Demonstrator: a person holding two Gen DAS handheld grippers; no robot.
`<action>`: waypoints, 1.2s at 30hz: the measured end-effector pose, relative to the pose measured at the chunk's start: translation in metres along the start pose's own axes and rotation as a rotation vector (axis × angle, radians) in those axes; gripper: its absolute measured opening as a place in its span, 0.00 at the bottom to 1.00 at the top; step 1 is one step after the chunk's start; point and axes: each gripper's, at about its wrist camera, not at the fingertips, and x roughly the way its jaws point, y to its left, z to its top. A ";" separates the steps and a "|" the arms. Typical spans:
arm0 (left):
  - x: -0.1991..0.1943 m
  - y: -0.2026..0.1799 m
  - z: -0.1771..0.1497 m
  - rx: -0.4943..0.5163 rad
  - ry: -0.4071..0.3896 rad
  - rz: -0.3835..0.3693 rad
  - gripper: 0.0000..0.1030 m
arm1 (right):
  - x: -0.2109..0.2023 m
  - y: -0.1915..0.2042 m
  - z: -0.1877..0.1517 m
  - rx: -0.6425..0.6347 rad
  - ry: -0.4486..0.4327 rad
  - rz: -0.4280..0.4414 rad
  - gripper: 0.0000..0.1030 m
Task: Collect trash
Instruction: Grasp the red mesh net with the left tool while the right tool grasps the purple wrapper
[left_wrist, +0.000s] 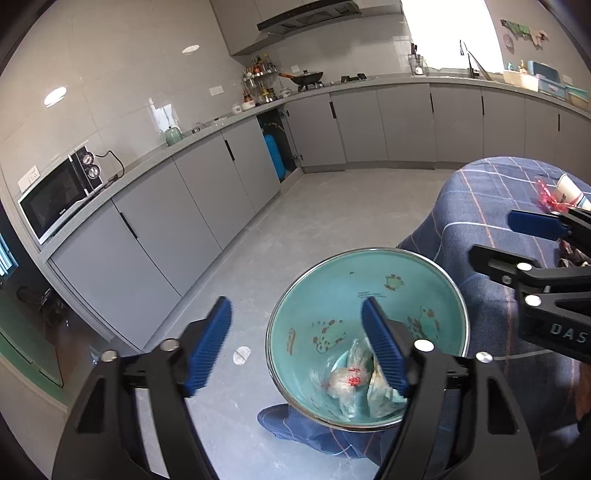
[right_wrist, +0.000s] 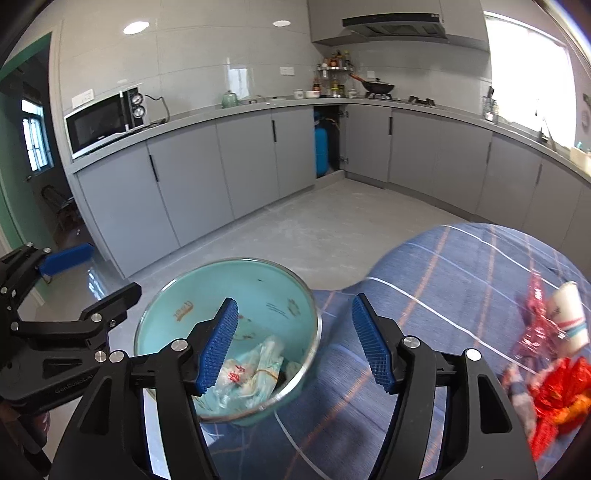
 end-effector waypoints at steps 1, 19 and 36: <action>-0.004 -0.002 0.000 -0.001 -0.006 -0.004 0.72 | -0.004 -0.003 -0.002 0.000 0.002 -0.007 0.62; -0.072 -0.159 -0.003 0.213 -0.113 -0.266 0.77 | -0.167 -0.137 -0.101 0.263 -0.029 -0.427 0.65; -0.073 -0.245 -0.014 0.286 -0.108 -0.393 0.77 | -0.164 -0.201 -0.184 0.544 0.155 -0.537 0.46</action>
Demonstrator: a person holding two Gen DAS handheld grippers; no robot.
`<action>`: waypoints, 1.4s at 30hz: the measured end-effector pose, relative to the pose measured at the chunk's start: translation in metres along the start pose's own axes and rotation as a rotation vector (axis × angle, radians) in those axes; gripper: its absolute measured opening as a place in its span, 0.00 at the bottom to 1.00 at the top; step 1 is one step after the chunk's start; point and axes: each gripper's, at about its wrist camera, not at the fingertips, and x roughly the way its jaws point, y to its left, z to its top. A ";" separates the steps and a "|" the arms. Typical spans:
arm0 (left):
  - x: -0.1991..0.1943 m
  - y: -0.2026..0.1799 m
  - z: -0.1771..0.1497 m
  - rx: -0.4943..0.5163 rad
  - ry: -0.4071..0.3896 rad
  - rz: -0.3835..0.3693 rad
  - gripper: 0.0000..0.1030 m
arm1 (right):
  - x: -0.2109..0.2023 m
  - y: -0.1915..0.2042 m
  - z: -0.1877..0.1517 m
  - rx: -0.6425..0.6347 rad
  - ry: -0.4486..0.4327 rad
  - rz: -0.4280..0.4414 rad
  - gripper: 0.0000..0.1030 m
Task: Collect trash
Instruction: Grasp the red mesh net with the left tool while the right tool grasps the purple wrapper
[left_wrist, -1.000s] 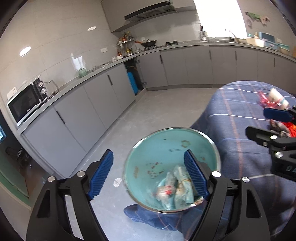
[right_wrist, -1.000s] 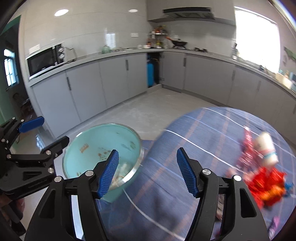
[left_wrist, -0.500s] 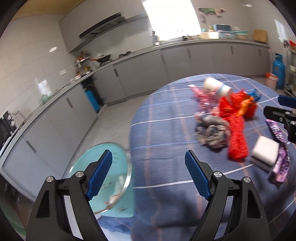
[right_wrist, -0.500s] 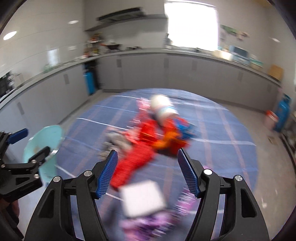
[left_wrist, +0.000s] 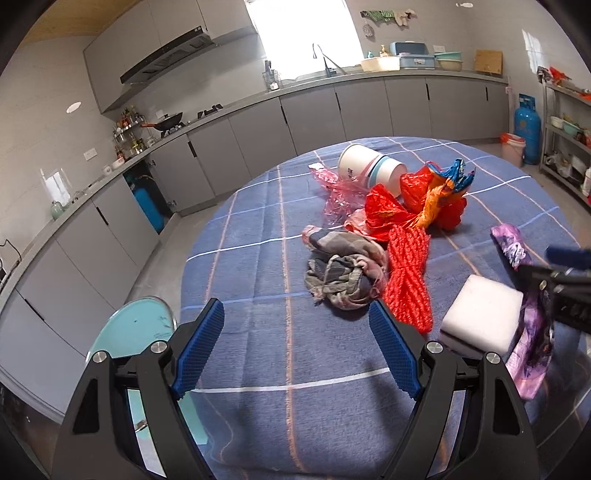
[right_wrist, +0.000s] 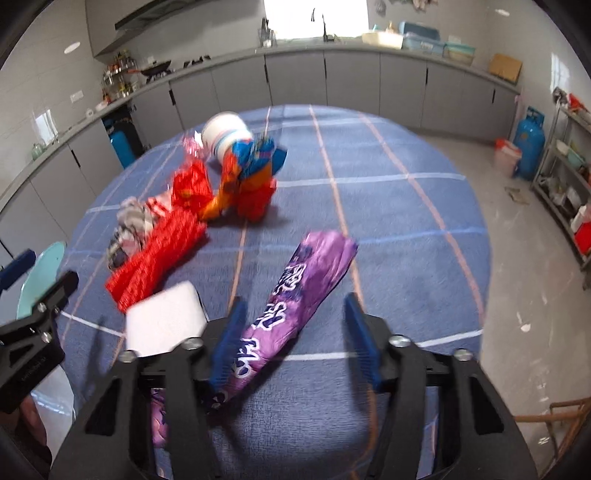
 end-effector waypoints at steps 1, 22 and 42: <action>0.002 -0.002 0.000 0.001 0.005 -0.010 0.77 | 0.001 0.001 -0.002 -0.002 0.014 0.005 0.40; 0.034 -0.052 0.007 0.083 0.090 -0.210 0.10 | -0.010 -0.010 0.003 -0.044 -0.070 0.036 0.16; -0.042 0.006 0.018 0.001 -0.082 -0.066 0.09 | -0.055 0.017 0.020 -0.120 -0.201 0.077 0.16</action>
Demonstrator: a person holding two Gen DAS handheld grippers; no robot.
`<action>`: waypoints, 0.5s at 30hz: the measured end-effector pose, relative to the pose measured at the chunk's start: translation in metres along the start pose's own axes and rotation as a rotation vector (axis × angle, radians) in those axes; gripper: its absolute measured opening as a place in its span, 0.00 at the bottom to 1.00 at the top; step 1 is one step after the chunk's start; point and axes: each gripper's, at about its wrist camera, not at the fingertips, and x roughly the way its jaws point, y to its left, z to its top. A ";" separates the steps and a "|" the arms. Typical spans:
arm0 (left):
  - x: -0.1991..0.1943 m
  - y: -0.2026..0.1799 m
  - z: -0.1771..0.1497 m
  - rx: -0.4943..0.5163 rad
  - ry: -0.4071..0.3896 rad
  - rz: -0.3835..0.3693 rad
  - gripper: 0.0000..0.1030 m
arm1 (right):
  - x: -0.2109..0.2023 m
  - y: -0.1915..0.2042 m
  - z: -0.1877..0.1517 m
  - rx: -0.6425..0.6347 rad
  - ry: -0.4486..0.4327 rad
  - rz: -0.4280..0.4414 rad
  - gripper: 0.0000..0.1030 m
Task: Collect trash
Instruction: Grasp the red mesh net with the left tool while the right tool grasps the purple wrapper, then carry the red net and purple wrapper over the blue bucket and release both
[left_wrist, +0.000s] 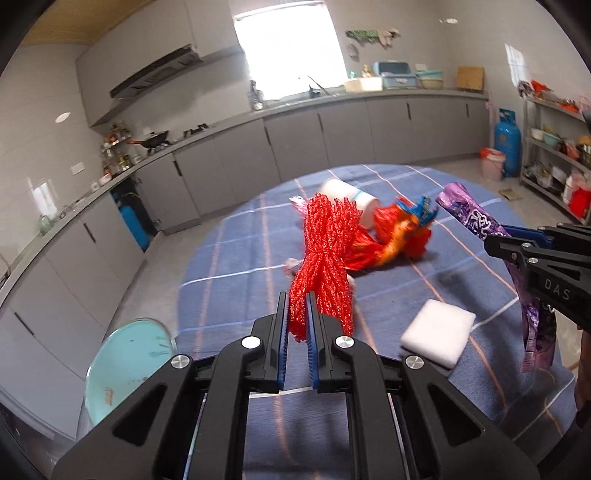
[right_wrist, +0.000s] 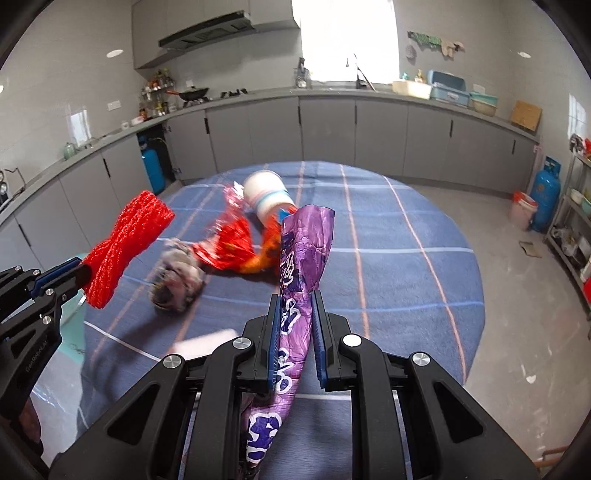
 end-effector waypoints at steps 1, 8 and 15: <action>-0.005 0.007 0.001 -0.013 -0.007 0.011 0.09 | -0.003 0.004 0.003 -0.010 -0.010 0.013 0.16; -0.019 0.038 -0.002 -0.056 -0.015 0.081 0.09 | -0.008 0.035 0.025 -0.062 -0.061 0.089 0.16; -0.023 0.075 -0.011 -0.110 0.006 0.166 0.09 | 0.000 0.076 0.037 -0.120 -0.077 0.175 0.16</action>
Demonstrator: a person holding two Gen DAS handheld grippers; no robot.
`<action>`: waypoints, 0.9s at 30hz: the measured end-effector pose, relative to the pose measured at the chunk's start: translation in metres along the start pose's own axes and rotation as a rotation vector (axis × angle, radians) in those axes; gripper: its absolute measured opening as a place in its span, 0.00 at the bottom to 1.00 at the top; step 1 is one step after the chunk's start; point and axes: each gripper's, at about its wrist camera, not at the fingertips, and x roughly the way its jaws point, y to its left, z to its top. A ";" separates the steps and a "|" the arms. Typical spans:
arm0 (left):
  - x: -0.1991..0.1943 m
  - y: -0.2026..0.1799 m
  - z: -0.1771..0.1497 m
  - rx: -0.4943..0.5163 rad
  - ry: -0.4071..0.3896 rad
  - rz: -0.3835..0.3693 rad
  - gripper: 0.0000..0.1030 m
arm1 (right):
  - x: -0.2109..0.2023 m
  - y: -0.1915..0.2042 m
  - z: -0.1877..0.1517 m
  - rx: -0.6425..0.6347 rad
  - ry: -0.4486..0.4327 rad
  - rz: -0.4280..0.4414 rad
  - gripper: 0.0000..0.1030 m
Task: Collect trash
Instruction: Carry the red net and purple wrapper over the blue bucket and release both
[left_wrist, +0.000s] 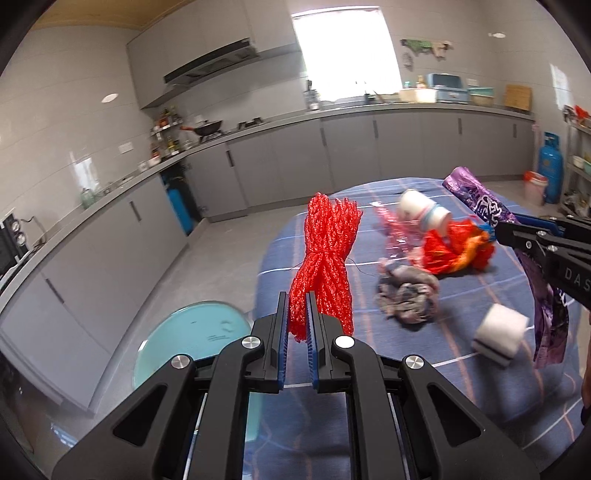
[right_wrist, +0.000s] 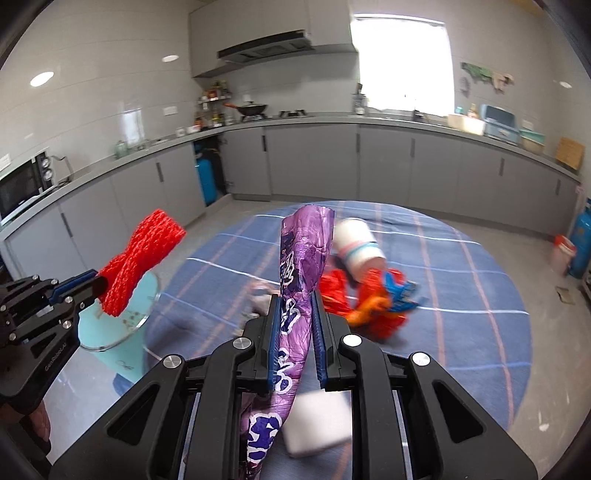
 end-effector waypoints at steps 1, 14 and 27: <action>0.000 0.006 0.000 -0.005 0.001 0.016 0.09 | 0.003 0.005 0.001 -0.008 -0.001 0.006 0.16; 0.002 0.074 -0.014 -0.088 0.049 0.169 0.09 | 0.029 0.054 0.021 -0.093 -0.027 0.122 0.16; 0.002 0.116 -0.030 -0.147 0.085 0.246 0.09 | 0.049 0.100 0.029 -0.164 -0.021 0.210 0.16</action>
